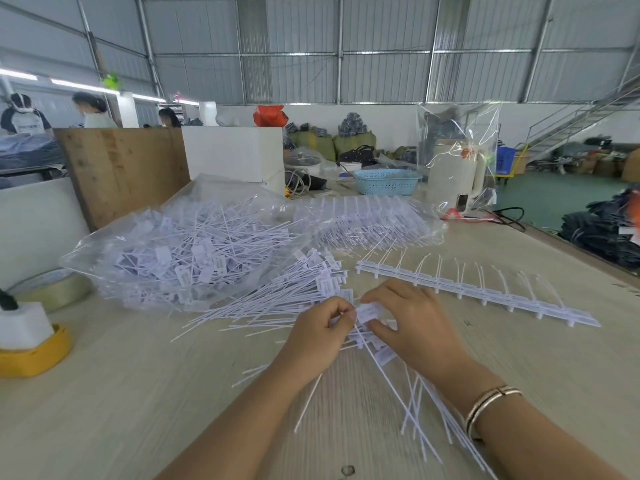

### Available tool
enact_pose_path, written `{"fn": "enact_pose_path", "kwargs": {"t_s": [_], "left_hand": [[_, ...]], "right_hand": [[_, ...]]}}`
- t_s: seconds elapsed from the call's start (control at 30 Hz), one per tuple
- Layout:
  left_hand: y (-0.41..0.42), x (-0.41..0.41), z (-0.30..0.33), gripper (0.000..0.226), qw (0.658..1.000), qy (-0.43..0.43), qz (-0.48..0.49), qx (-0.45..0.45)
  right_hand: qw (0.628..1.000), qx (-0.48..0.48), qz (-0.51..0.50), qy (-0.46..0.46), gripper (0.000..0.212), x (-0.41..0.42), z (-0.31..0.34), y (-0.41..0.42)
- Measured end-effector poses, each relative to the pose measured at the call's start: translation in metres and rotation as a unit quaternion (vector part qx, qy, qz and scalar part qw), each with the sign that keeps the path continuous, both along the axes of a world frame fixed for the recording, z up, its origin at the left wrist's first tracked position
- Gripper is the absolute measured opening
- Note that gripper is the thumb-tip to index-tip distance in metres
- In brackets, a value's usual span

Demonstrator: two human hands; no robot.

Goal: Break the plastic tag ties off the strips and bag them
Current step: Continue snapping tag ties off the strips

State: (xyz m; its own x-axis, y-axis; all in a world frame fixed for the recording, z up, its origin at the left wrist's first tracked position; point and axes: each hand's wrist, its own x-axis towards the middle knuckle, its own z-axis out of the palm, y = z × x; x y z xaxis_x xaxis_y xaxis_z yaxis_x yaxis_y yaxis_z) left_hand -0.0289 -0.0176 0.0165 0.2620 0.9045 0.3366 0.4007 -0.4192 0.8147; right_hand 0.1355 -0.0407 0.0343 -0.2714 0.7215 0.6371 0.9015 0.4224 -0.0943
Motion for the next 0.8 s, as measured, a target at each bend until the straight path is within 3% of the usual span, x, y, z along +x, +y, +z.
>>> {"fn": "enact_pose_path", "kwargs": {"t_s": [0.17,0.43,0.63,0.8], "left_hand": [[0.000,0.000,-0.003,0.009,1.000,-0.011,0.009,0.006],[-0.001,-0.001,-0.002,0.012,0.999,-0.017,-0.001,0.031],[-0.005,-0.001,0.004,0.014,0.998,-0.009,-0.029,0.060],[-0.006,-0.003,0.005,0.010,0.993,0.044,-0.048,0.102]], "right_hand": [[0.998,0.043,-0.005,-0.047,0.023,0.003,0.003,0.000],[0.994,0.063,-0.016,-0.089,0.025,0.006,0.002,0.002],[0.994,0.057,0.015,-0.088,0.010,0.012,0.005,0.001],[0.992,-0.038,0.002,-0.116,0.032,0.014,0.005,0.002]]}}
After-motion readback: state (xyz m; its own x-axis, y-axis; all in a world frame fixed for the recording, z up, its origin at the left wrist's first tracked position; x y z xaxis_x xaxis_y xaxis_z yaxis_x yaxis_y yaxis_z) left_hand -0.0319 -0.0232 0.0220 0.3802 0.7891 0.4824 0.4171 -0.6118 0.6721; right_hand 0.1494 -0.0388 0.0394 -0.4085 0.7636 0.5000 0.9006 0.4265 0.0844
